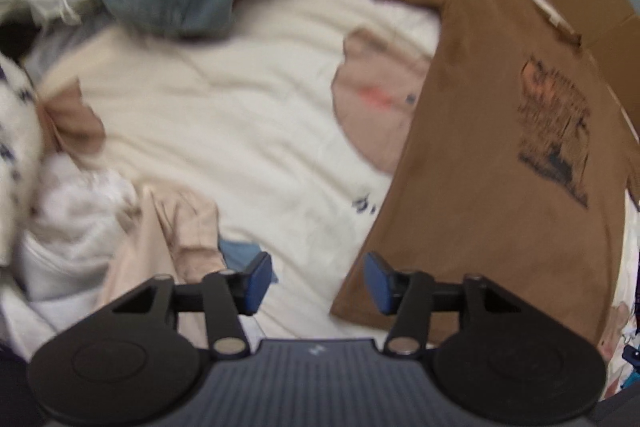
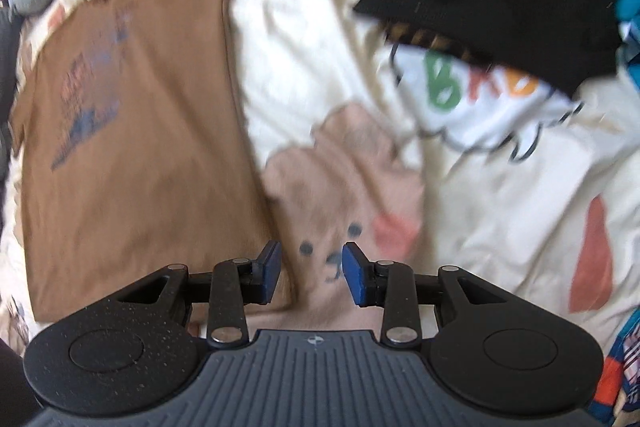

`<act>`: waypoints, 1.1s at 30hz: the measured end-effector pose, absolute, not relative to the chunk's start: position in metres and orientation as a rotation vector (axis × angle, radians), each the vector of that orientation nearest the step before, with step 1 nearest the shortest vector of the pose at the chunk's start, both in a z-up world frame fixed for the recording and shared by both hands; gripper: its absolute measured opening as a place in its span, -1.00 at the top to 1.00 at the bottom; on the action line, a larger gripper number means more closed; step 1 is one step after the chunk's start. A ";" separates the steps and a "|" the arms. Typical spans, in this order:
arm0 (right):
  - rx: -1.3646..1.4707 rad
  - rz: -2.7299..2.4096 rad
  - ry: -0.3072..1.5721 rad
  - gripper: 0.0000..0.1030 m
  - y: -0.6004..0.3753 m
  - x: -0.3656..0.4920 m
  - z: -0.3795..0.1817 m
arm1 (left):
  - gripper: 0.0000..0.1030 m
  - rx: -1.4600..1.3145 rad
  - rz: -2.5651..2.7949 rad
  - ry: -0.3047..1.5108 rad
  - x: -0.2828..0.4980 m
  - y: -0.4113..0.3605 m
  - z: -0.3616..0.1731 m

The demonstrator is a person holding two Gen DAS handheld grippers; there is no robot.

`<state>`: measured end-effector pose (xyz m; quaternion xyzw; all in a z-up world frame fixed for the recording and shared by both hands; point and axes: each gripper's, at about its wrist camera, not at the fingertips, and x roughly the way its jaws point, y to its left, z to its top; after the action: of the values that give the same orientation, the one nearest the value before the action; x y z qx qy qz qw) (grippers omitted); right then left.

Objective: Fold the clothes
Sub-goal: 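Open both tools, release the hem and lift back over the shirt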

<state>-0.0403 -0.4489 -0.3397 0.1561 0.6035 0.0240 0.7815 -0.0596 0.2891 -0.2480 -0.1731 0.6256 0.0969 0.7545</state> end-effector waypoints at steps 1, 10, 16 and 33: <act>0.349 0.048 1.283 0.21 -0.450 -0.040 -0.336 | -0.12 -0.371 0.212 1.352 -0.057 0.289 -0.238; 0.439 0.061 1.134 0.19 -0.463 -0.038 -0.295 | -0.39 -0.317 0.212 1.255 -0.031 0.286 -0.179; 0.444 0.048 1.064 0.16 -0.469 -0.031 -0.268 | -0.40 -0.298 0.212 1.202 -0.013 0.288 -0.155; 0.334 0.030 0.996 0.14 -0.449 0.026 -0.257 | -0.39 -0.239 0.132 1.096 0.085 0.263 -0.171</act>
<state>0.0257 -0.4486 -0.2566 0.1596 0.4753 0.0142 0.8651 0.0845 0.2629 -0.1709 -0.1132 0.5193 0.0627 0.8448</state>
